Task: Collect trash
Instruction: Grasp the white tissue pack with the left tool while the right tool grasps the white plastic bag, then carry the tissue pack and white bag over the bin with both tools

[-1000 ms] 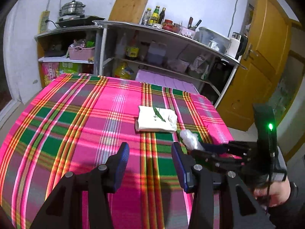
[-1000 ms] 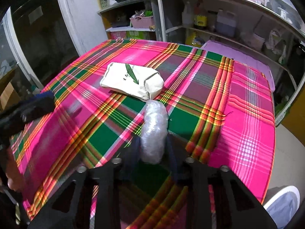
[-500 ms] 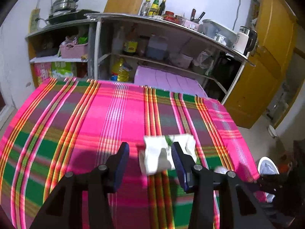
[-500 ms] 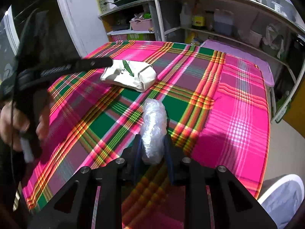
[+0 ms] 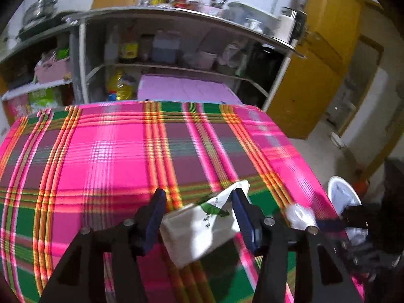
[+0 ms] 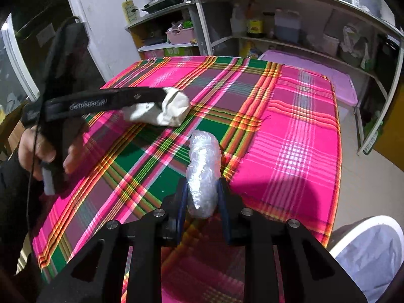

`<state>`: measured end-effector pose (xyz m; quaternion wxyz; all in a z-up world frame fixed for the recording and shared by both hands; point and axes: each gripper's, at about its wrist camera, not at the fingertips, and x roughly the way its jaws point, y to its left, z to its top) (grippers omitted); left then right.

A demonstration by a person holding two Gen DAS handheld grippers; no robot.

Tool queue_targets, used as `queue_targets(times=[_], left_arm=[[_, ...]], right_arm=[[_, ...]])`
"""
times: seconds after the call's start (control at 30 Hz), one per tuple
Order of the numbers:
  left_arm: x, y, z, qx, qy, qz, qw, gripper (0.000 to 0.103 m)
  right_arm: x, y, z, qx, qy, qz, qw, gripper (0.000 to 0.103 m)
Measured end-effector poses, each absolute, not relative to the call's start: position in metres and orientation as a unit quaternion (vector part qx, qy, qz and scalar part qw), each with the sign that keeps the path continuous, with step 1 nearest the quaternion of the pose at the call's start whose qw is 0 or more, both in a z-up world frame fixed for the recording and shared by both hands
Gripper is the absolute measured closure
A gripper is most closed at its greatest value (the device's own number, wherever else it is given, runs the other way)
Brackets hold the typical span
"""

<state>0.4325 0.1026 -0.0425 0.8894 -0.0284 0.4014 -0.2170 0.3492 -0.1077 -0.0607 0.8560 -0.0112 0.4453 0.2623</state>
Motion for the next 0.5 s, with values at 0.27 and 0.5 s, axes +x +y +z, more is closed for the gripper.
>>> queue_targets(times=[0.27,0.5], left_arm=[[0.384,0.064,-0.04,0.065,0.399,-0.259,0.877,0.049],[0.379,0.052,-0.043,0.09,0.386,-0.225,0.89,0.065]], right_arm=[[0.338,-0.122,-0.061,-0.001,0.45,0.251,0.857,0.079],[0.33,-0.13,-0.059,0.003,0.451,0.246,0.858,0.079]])
